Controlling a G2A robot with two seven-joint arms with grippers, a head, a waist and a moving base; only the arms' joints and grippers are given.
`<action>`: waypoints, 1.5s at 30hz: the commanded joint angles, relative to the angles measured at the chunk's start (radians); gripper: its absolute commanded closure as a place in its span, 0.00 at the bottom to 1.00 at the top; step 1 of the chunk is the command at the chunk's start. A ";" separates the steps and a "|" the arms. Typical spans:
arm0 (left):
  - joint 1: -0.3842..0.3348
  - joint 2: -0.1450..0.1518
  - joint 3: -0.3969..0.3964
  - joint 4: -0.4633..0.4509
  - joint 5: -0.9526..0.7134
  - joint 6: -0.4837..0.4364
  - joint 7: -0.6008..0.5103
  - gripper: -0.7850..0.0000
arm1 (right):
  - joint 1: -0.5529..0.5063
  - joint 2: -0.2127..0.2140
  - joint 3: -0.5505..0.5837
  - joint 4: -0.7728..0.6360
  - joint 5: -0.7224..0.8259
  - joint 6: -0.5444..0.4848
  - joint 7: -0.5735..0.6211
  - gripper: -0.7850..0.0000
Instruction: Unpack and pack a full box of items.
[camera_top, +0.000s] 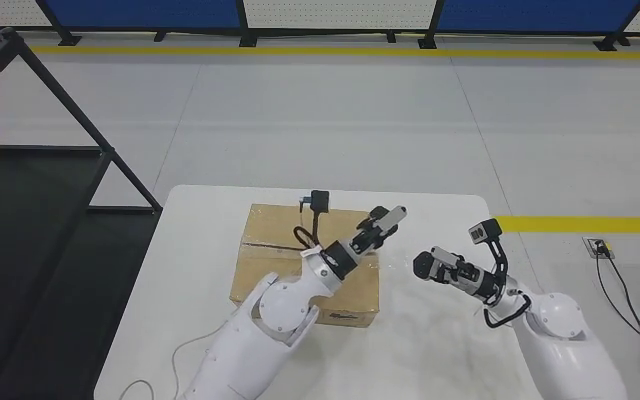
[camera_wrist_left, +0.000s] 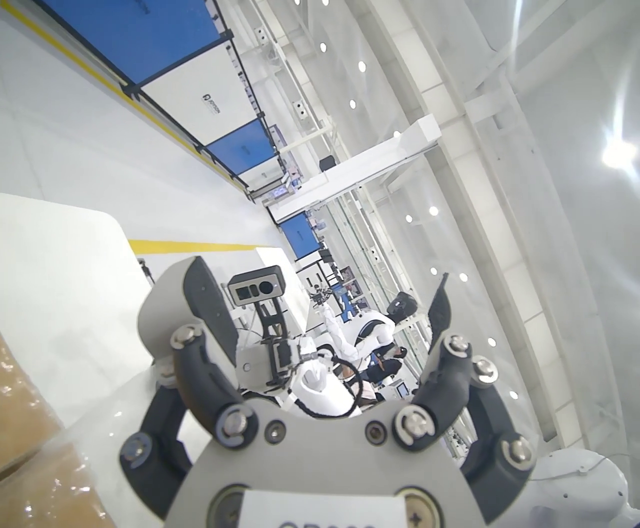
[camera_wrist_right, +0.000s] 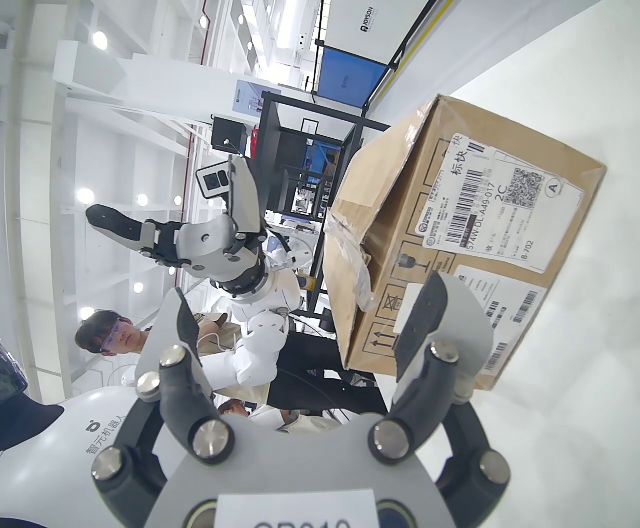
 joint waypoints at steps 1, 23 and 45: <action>0.025 0.008 -0.038 -0.056 -0.006 -0.006 -0.015 0.00 | -0.005 0.004 0.010 -0.007 -0.018 -0.018 0.004 0.00; 0.519 0.166 -0.916 -0.369 -0.565 -0.065 -0.732 0.00 | -0.085 0.033 0.067 -0.164 -0.233 -0.246 -0.071 0.00; 0.567 0.188 -0.895 -0.216 -0.552 -0.044 -0.829 0.00 | 0.013 0.039 -0.073 -0.306 -0.136 0.190 0.028 0.51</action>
